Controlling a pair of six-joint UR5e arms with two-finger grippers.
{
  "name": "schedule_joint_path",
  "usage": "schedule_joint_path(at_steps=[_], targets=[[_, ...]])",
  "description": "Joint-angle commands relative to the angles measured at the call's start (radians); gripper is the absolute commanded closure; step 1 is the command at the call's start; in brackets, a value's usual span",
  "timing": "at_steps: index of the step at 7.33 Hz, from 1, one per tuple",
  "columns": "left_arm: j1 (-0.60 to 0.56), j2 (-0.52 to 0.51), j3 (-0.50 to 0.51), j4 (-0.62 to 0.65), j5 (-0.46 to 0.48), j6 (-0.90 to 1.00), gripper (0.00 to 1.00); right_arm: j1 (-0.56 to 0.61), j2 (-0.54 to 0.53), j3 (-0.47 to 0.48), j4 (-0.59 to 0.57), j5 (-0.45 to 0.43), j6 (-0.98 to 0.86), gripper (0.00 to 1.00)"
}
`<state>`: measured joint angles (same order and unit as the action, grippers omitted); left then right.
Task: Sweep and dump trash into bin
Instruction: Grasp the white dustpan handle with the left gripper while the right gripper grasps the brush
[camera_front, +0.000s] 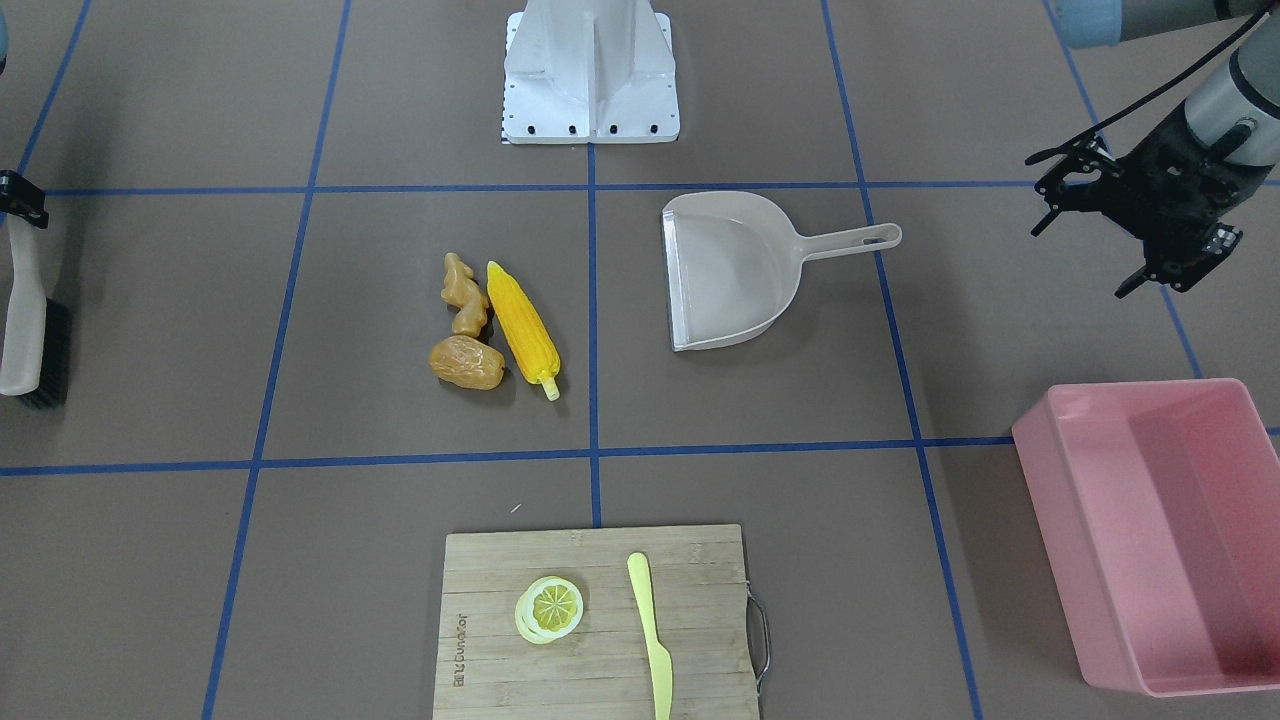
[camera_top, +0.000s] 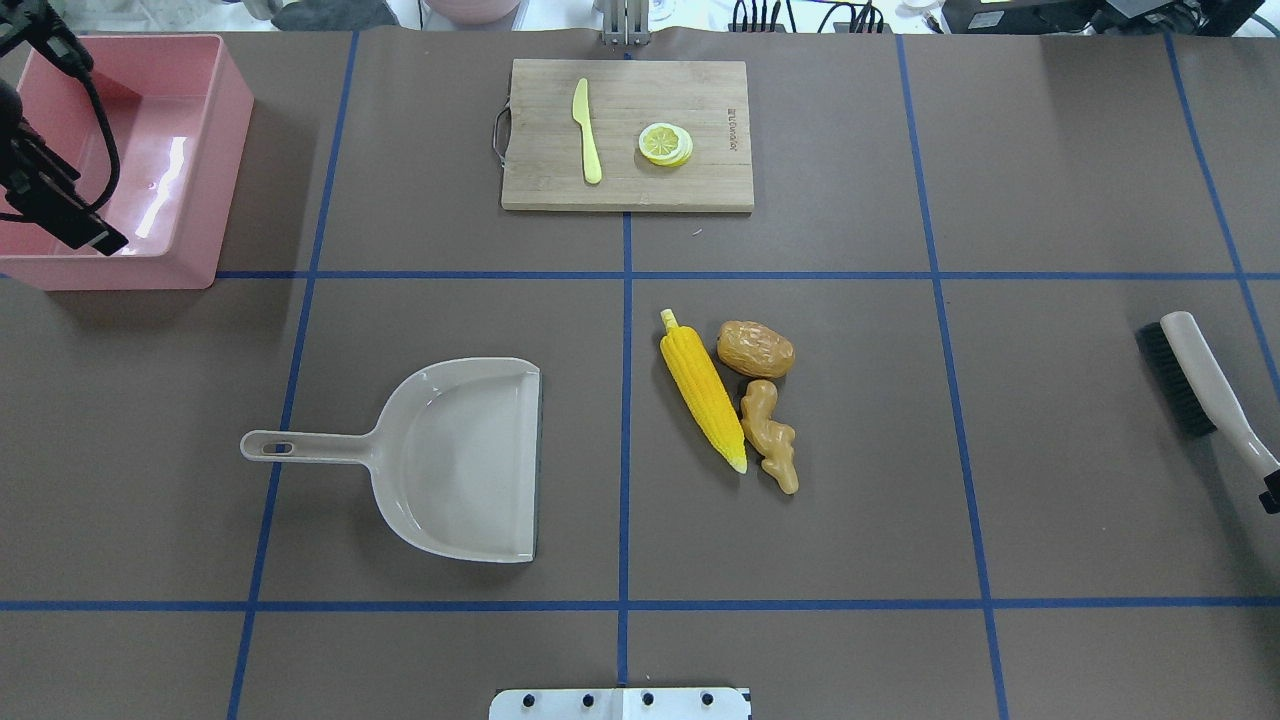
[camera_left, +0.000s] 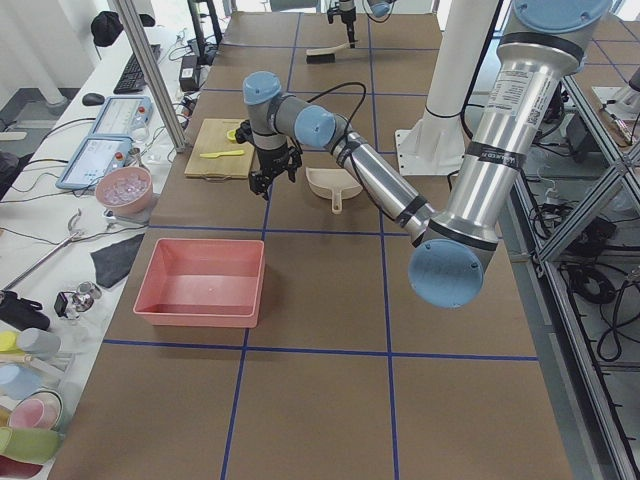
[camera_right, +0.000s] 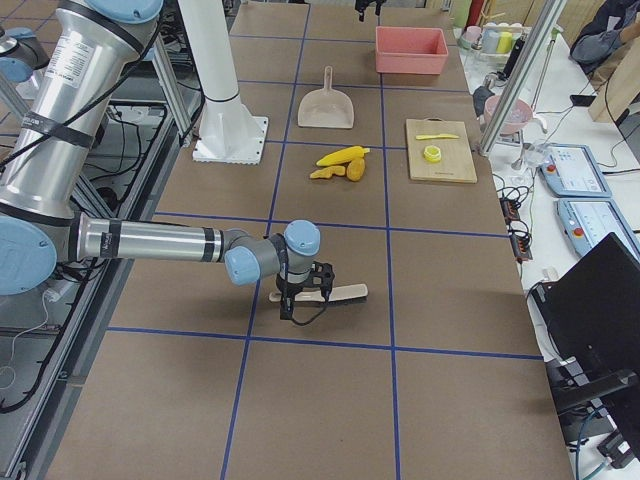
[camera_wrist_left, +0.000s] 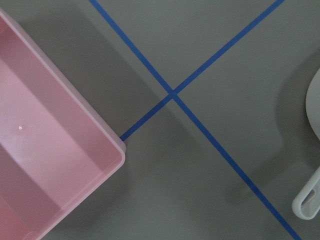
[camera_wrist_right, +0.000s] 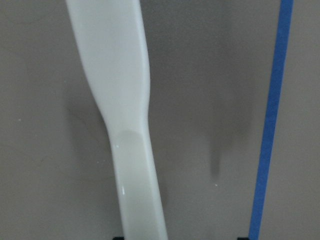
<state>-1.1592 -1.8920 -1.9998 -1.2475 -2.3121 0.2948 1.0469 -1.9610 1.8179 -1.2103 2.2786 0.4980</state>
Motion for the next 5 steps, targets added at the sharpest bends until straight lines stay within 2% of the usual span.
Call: schedule_joint_path(at_steps=[1, 3, 5], targets=[[0.033, -0.028, -0.002, -0.004, 0.003, 0.108, 0.01, -0.002, 0.007, -0.002, -0.002, 0.005, 0.005, 0.42], [0.070, -0.039, -0.007, -0.016, 0.016, 0.246, 0.02, -0.005, 0.008, 0.001, -0.002, 0.005, 0.010, 0.62], [0.165, -0.077, -0.011, -0.029, 0.069, 0.271, 0.02, -0.007, 0.010, 0.003, -0.002, 0.009, 0.008, 0.91]])
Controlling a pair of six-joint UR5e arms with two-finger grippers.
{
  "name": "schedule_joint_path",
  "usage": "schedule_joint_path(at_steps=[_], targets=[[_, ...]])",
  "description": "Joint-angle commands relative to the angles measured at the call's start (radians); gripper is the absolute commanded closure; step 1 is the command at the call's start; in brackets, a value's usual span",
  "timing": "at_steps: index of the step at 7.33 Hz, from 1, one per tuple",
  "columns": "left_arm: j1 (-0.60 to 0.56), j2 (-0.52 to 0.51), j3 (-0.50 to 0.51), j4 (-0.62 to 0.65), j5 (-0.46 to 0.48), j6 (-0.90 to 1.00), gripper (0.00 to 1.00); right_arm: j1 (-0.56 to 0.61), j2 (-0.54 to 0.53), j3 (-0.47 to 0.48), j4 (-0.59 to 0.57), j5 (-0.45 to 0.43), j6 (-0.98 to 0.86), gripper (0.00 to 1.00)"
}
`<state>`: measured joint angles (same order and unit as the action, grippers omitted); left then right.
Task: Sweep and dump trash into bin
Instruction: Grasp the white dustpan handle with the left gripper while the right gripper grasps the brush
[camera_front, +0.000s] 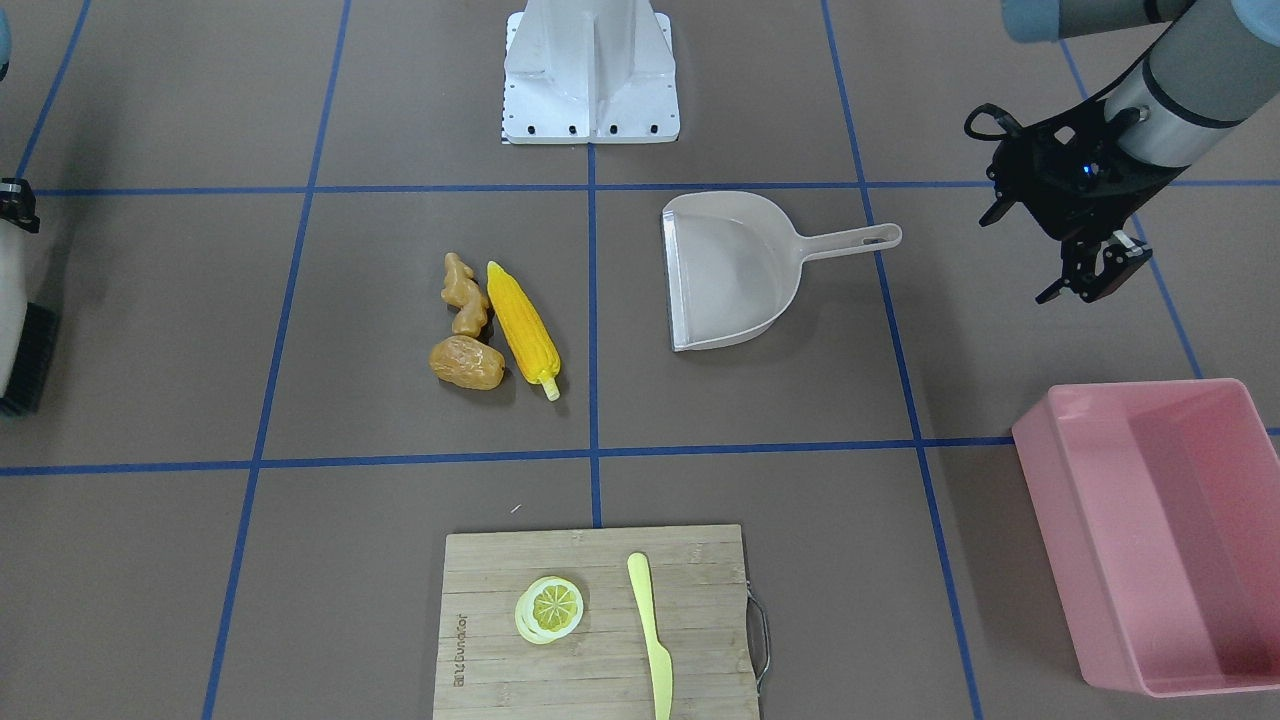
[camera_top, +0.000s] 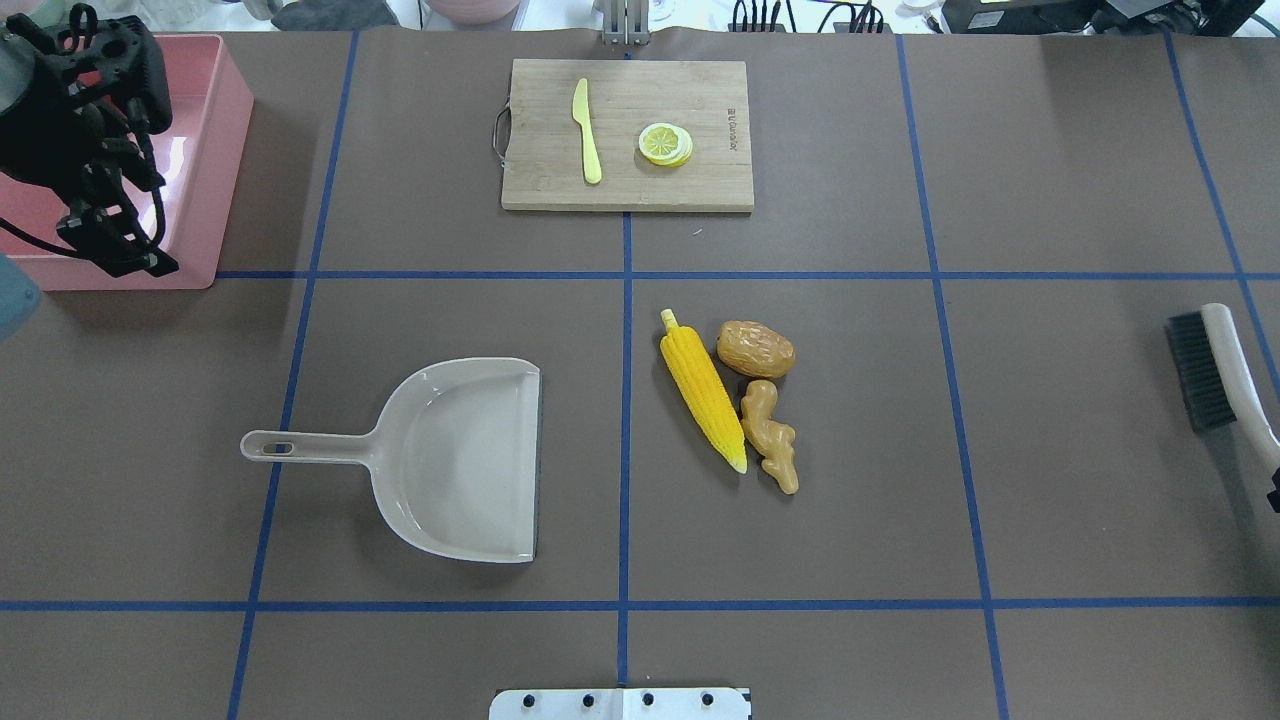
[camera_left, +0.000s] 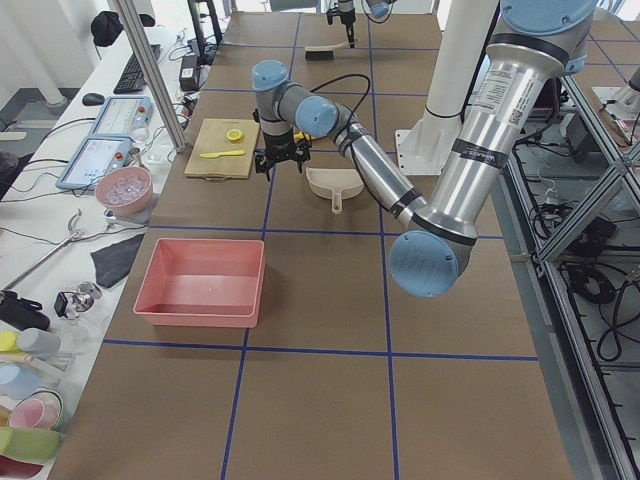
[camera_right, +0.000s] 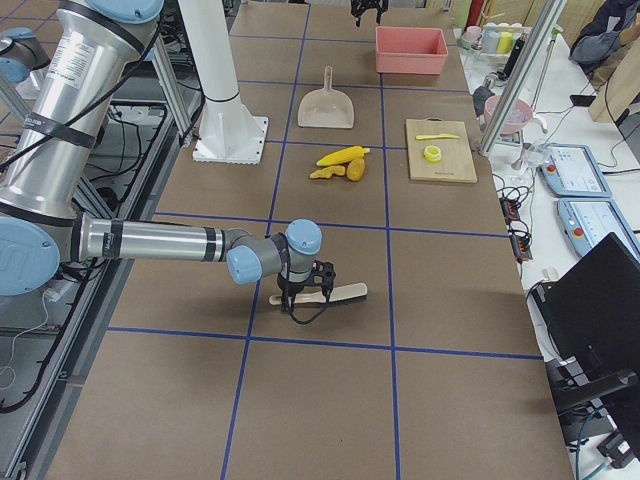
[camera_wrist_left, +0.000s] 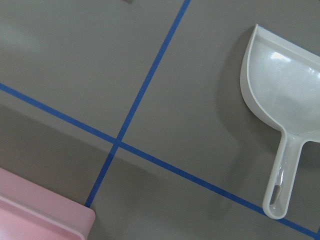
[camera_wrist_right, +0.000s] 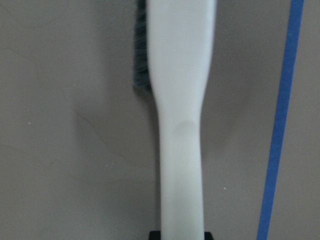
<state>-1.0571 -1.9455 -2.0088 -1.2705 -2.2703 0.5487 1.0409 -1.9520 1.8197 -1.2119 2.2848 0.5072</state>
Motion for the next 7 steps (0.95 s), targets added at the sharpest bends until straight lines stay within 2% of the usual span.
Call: schedule_joint_path(at_steps=[1, 4, 6, 7], targets=[[0.101, -0.035, -0.013, -0.007, 0.070, 0.020, 0.02, -0.001, 0.001, 0.004, 0.000, 0.007, -0.001, 1.00], [0.256, -0.032, -0.041, -0.007, 0.146, 0.022, 0.04, 0.004, 0.015, 0.052, -0.009, 0.007, -0.007, 1.00], [0.359, -0.014, -0.044, -0.009, 0.268, 0.023, 0.03, -0.008, 0.033, 0.081, -0.008, 0.008, -0.010, 1.00], [0.373, 0.008, -0.045, -0.010, 0.268, 0.023, 0.03, -0.033, 0.042, 0.113, -0.005, 0.028, -0.012, 1.00]])
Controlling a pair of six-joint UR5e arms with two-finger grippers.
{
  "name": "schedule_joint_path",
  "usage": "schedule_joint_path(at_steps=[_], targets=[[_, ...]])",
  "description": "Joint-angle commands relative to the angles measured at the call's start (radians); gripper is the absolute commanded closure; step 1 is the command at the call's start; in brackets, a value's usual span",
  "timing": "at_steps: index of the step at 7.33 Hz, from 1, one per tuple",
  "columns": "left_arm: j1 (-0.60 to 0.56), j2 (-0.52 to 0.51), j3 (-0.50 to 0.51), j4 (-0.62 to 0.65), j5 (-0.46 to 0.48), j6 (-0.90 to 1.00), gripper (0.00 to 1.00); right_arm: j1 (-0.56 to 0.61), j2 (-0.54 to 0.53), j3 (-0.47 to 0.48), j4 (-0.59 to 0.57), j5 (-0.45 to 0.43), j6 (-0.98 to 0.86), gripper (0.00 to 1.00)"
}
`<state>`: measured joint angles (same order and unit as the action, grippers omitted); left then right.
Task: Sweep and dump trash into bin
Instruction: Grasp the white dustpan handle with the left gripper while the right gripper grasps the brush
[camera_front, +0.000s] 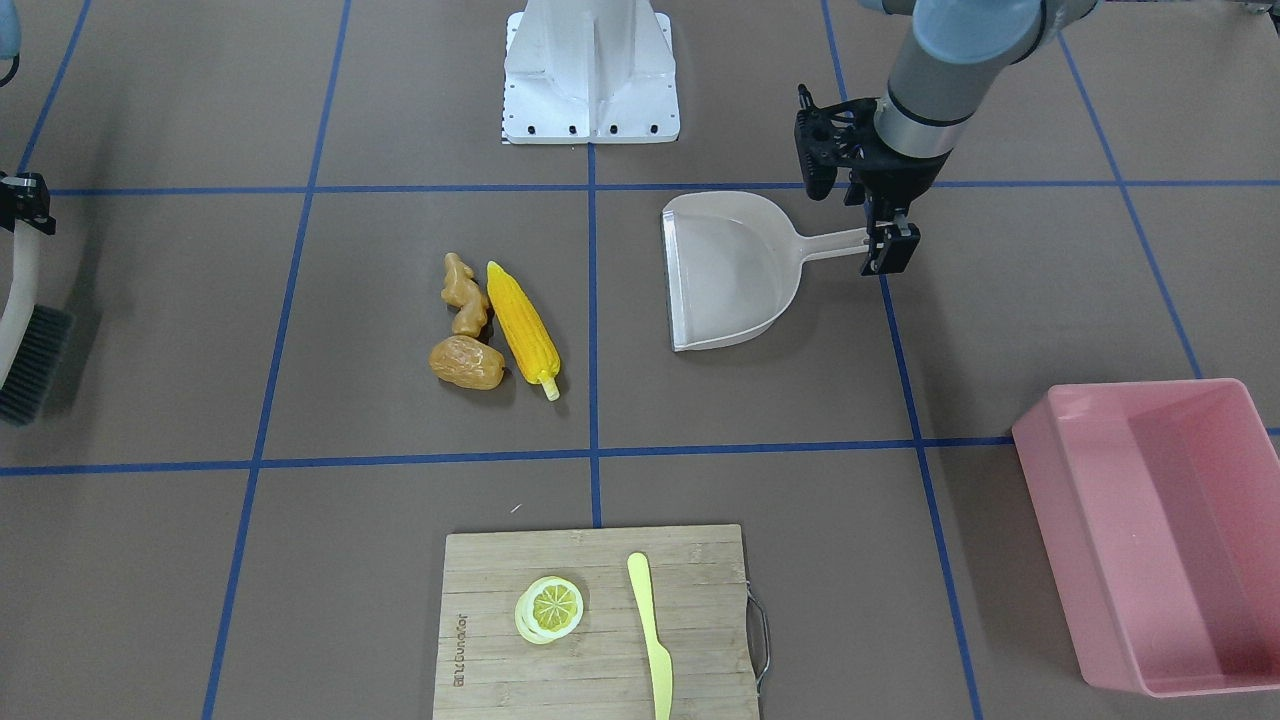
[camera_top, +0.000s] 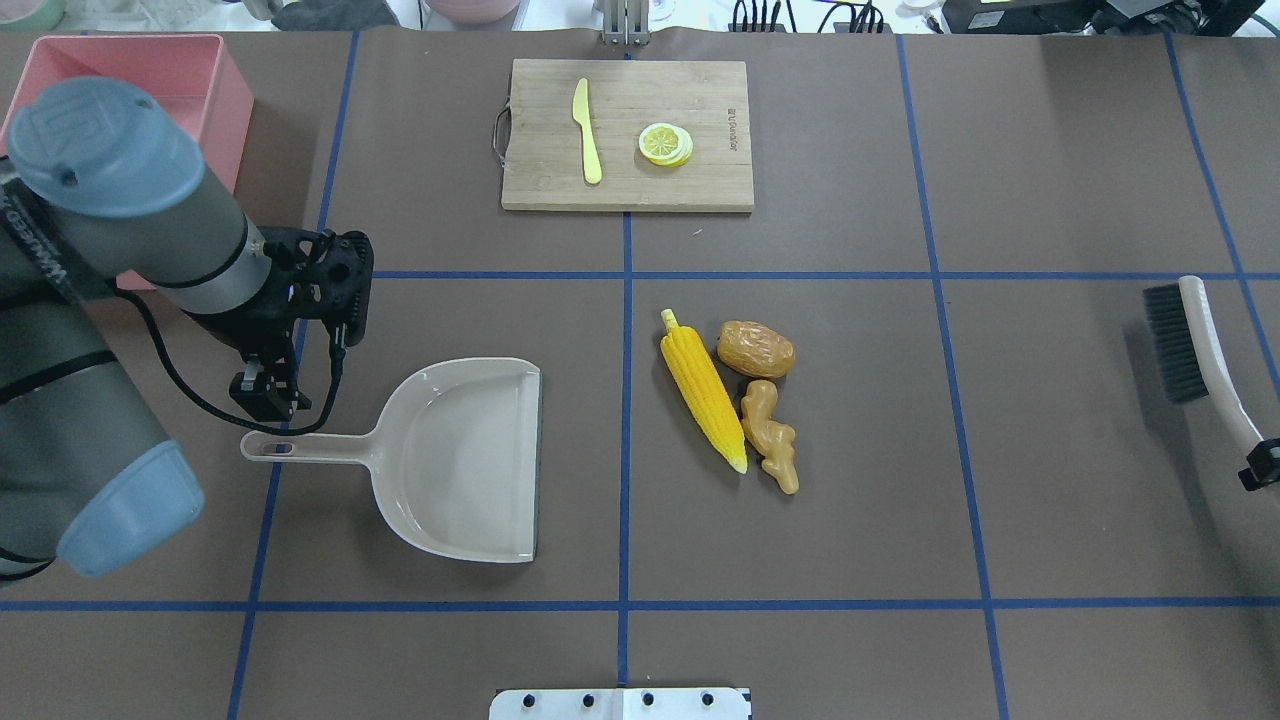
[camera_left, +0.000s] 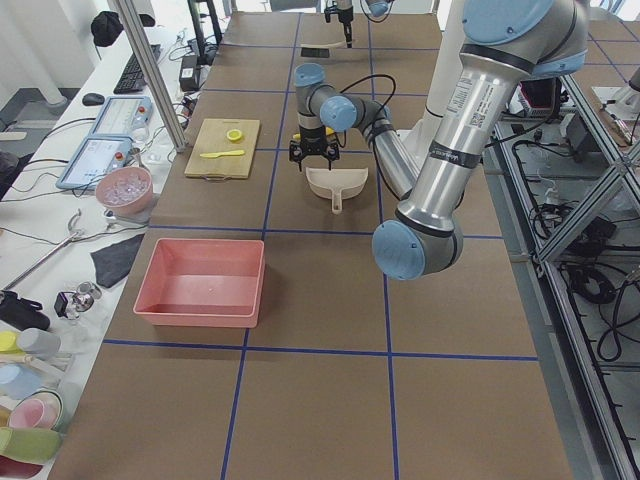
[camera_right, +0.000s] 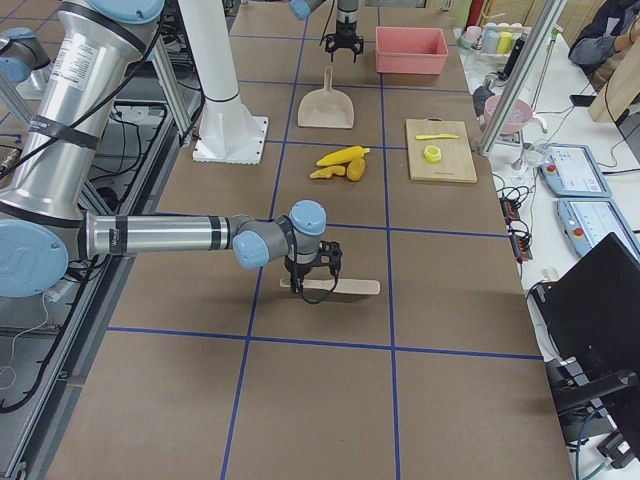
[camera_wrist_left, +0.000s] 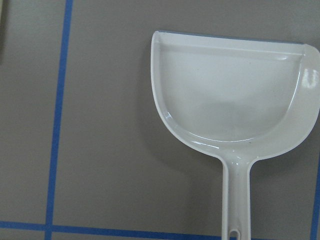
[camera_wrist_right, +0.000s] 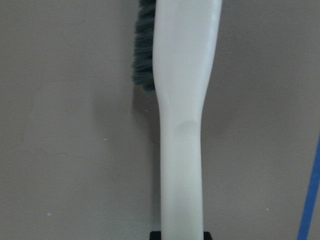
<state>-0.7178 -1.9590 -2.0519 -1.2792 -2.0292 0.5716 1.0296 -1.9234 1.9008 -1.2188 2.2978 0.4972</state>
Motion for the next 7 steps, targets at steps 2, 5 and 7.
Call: schedule_joint_path(at_steps=[2, 5, 7], targets=[[0.044, 0.069, -0.008, -0.009, 0.027, -0.019, 0.03, -0.058, 0.131, 0.043, 0.001, 0.104, 0.006, 1.00], [0.050, 0.106, 0.070, -0.164, 0.035, -0.116, 0.03, -0.147, 0.291, 0.026, -0.002, 0.132, 0.110, 1.00], [0.052, 0.123, 0.125, -0.257, 0.037, -0.116, 0.03, -0.216, 0.305, 0.032, 0.007, 0.098, 0.113, 1.00]])
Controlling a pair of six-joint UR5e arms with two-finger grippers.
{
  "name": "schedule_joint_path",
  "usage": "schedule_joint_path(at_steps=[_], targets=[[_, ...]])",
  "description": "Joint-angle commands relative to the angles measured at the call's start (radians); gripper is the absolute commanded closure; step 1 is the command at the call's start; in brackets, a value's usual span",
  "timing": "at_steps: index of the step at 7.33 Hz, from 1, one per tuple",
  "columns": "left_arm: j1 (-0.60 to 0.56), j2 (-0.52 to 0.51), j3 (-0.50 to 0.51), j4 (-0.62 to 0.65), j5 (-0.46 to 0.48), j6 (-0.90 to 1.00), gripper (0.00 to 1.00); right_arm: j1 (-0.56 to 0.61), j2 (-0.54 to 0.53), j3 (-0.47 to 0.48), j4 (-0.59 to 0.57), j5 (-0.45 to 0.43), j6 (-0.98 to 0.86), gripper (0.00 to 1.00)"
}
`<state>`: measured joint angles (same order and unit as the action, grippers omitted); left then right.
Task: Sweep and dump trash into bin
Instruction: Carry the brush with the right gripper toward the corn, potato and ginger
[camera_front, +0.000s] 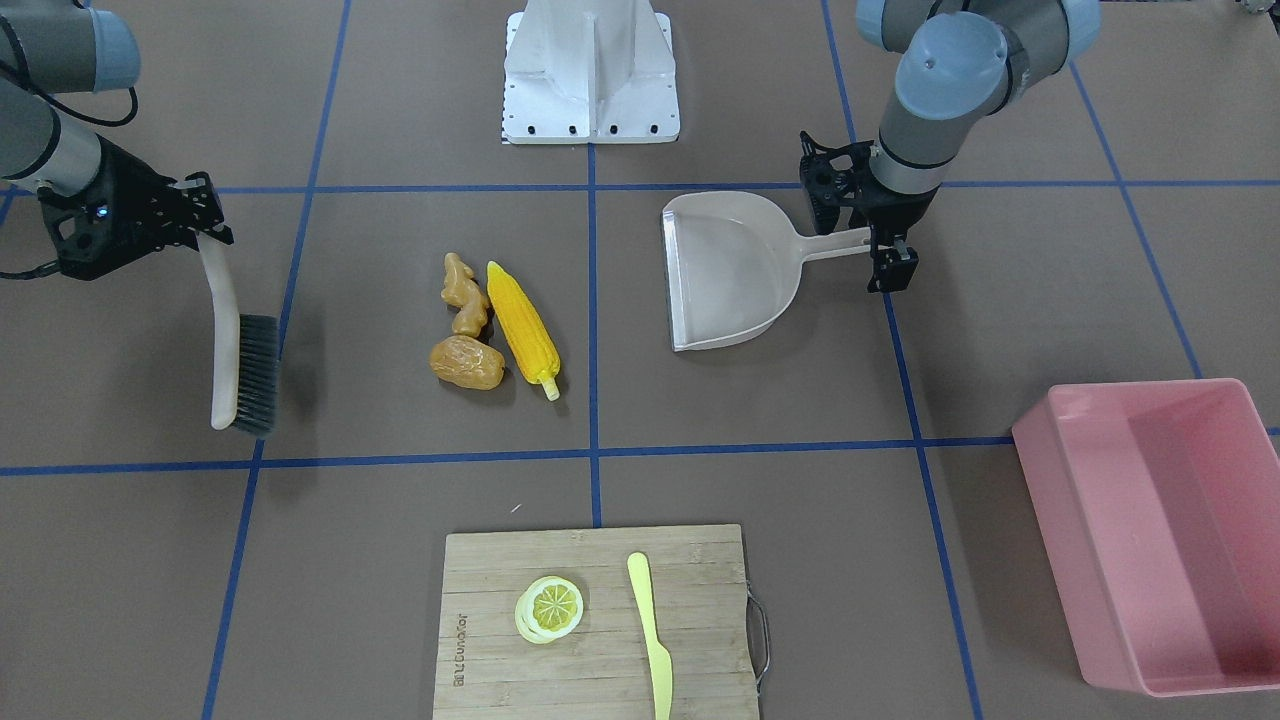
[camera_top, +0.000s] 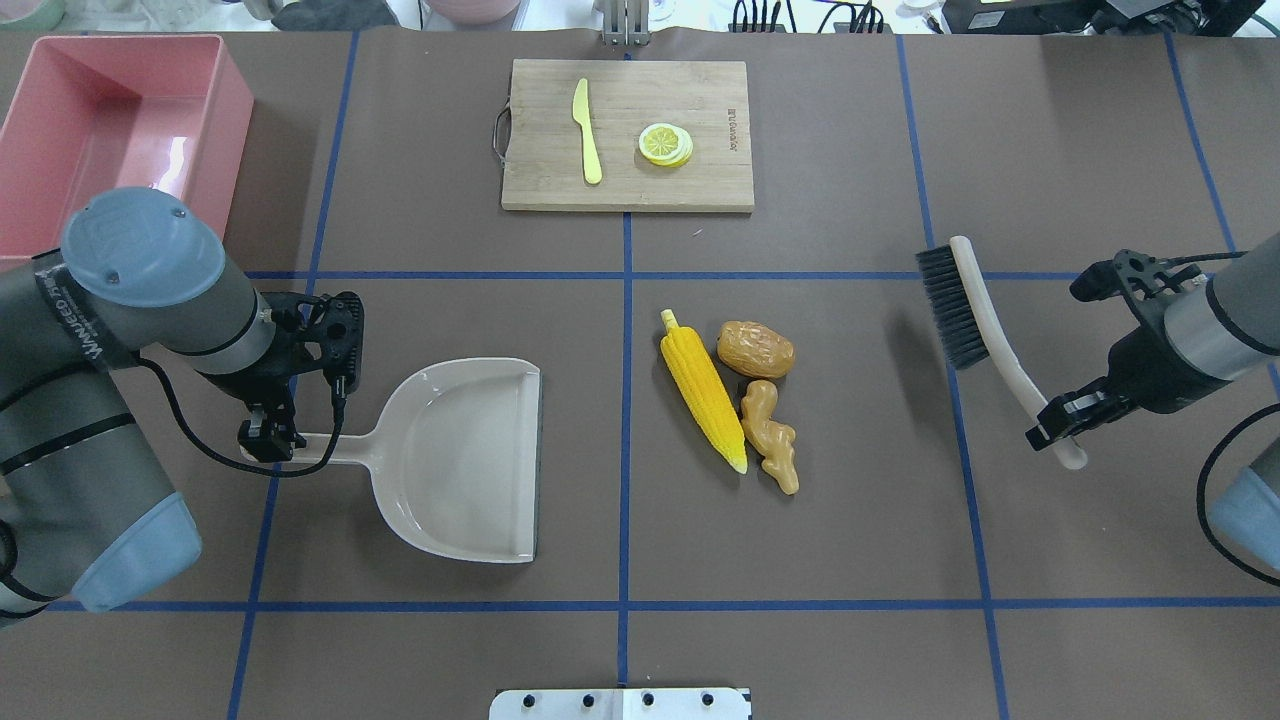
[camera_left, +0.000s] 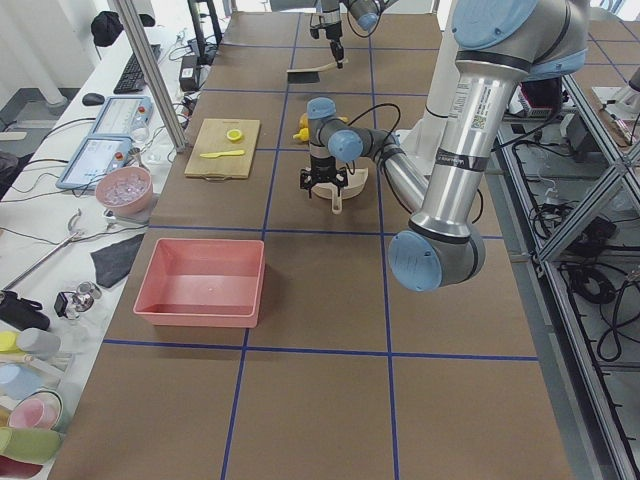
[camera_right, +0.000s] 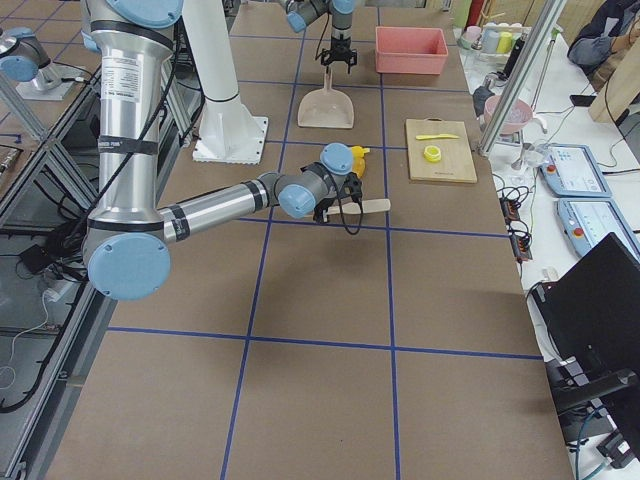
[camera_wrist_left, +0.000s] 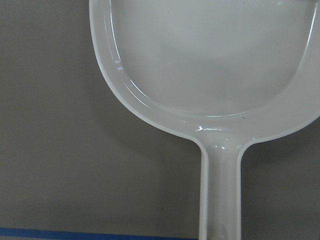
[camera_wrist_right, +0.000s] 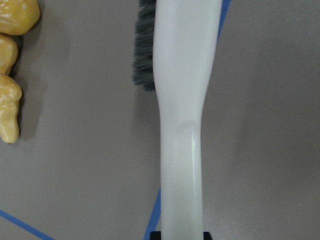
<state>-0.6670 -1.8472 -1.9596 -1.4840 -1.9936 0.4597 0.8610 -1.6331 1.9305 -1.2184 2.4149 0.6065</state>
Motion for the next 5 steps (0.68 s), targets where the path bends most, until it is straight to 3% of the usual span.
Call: schedule_joint_path(at_steps=[1, 3, 5], targets=[[0.003, 0.011, 0.040, -0.061, 0.001, -0.006, 0.03, -0.109, 0.033, 0.013, 0.008, -0.058, 0.016, 1.00], [0.024, 0.011, 0.057, -0.082, 0.001, -0.006, 0.03, -0.184, 0.085, 0.021, 0.008, -0.124, 0.148, 1.00], [0.038, 0.014, 0.059, -0.091, 0.001, -0.007, 0.03, -0.192, 0.090, 0.027, 0.008, -0.123, 0.255, 1.00]])
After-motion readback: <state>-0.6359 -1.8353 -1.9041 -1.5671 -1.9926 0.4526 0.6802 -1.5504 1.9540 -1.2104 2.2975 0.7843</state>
